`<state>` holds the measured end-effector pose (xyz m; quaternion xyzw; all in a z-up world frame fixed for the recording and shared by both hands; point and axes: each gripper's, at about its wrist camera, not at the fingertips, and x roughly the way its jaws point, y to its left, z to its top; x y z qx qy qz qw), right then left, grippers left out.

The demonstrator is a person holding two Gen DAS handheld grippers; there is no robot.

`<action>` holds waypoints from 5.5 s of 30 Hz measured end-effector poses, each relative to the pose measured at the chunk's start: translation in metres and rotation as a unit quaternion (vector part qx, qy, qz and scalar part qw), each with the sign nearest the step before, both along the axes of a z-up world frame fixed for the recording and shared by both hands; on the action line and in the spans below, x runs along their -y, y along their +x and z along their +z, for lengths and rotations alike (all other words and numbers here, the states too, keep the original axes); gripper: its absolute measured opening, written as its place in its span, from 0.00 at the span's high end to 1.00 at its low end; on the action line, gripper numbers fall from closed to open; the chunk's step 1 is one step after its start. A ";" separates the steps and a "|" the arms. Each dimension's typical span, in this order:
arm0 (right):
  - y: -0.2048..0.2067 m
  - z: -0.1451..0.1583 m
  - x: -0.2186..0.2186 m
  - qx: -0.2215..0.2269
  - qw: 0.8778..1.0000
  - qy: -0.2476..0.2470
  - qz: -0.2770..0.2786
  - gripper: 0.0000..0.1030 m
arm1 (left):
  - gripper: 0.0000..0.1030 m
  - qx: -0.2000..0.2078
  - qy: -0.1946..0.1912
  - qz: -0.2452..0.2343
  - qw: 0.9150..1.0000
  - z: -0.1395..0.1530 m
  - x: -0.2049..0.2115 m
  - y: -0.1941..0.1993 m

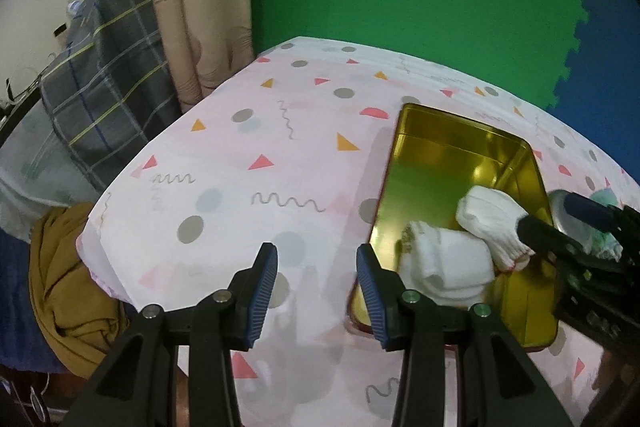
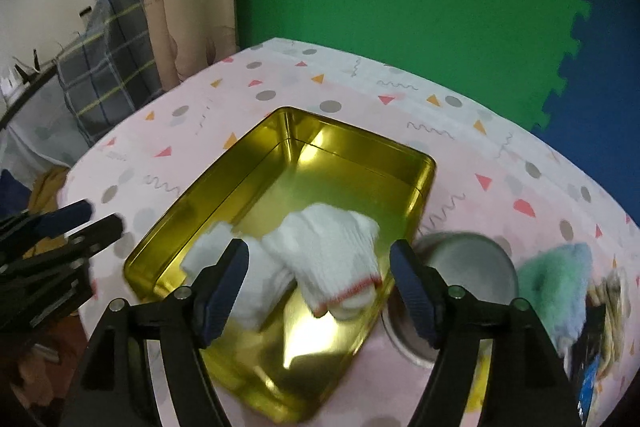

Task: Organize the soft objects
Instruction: 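Carry the white glove into the red tin and open the right tool, then grasp the cream scrunchie with the right tool while the left tool moves toward the yellow plush, then grasp the yellow-and-grey plush with the left tool while the right tool holds the scrunchie, then lower the plush into the red tin and open the left tool while the right holds the scrunchie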

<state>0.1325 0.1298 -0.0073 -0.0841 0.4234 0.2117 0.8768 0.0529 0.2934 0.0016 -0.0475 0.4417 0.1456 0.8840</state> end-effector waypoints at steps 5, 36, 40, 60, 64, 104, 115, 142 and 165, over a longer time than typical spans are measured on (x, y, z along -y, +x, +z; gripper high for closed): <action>-0.037 0.003 0.048 0.004 1.000 0.004 -0.023 0.31 | 0.59 0.004 0.008 -0.028 1.000 0.000 0.016 0.001; -0.083 -0.069 0.314 -0.016 0.974 -0.086 -0.210 0.12 | 0.59 -0.016 -0.011 -0.255 0.967 0.006 0.174 -0.011; -0.077 -0.072 0.316 -0.003 0.977 -0.077 -0.201 0.24 | 0.59 -0.024 -0.012 -0.291 0.956 0.002 0.207 -0.006; -0.091 -0.070 0.361 -0.007 0.970 -0.006 -0.245 0.81 | 0.58 -0.070 -0.022 -0.403 0.912 -0.025 0.302 0.019; -0.091 -0.069 0.360 -0.008 0.970 -0.001 -0.242 0.79 | 0.55 -0.083 0.006 -0.421 0.903 -0.030 0.313 0.028; -0.091 -0.070 0.359 -0.011 0.974 0.014 -0.224 0.65 | 0.71 -0.115 0.026 -0.413 0.903 -0.061 0.335 0.059; -0.090 -0.070 0.358 -0.011 0.975 0.012 -0.224 0.65 | 0.81 -0.096 0.005 -0.408 0.908 -0.039 0.329 0.047; -0.090 -0.070 0.357 -0.011 0.975 0.009 -0.223 0.65 | 0.81 -0.039 0.000 -0.299 0.953 0.037 0.210 0.046; -0.089 -0.070 0.355 -0.011 0.975 0.005 -0.221 0.62 | 0.81 -0.089 0.019 -0.133 0.987 -0.010 0.077 0.136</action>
